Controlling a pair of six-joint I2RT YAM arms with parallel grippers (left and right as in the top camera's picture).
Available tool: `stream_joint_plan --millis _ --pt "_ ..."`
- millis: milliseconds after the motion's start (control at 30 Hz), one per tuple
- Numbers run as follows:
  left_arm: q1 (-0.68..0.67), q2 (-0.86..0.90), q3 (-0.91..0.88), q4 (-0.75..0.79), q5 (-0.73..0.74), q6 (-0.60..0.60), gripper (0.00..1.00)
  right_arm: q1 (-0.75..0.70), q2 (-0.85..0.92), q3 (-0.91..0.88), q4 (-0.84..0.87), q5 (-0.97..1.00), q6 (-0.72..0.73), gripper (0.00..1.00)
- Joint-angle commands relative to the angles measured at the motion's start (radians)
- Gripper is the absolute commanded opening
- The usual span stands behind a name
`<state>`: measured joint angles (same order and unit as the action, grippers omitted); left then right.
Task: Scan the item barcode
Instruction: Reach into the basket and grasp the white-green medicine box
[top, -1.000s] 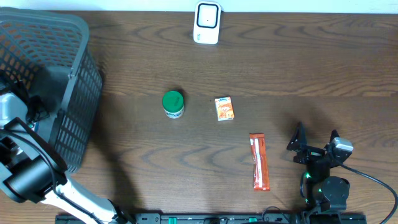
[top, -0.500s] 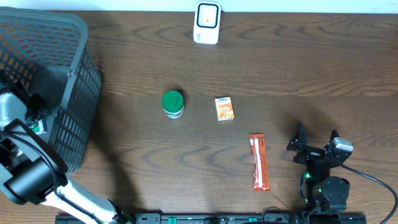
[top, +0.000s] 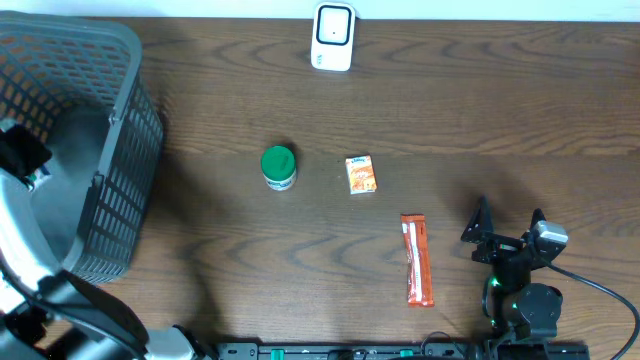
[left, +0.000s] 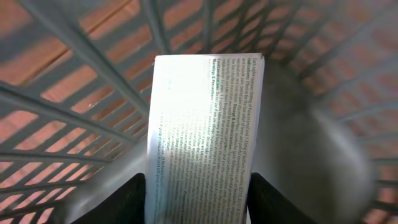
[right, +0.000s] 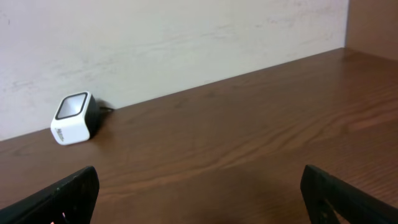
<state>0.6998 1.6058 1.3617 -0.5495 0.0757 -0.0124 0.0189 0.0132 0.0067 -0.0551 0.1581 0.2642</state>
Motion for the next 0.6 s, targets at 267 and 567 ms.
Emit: stream_joint_plan --millis 267,567 --pt "0.001 -0.119 -0.003 -0.008 0.274 -0.076 0.46 0.004 0.0 -0.001 -0.002 0.013 0.012 0.99" --pt "-0.079 -0.23 -0.003 -0.014 0.333 -0.077 0.46 0.004 0.0 -0.001 -0.002 0.013 0.012 0.99"
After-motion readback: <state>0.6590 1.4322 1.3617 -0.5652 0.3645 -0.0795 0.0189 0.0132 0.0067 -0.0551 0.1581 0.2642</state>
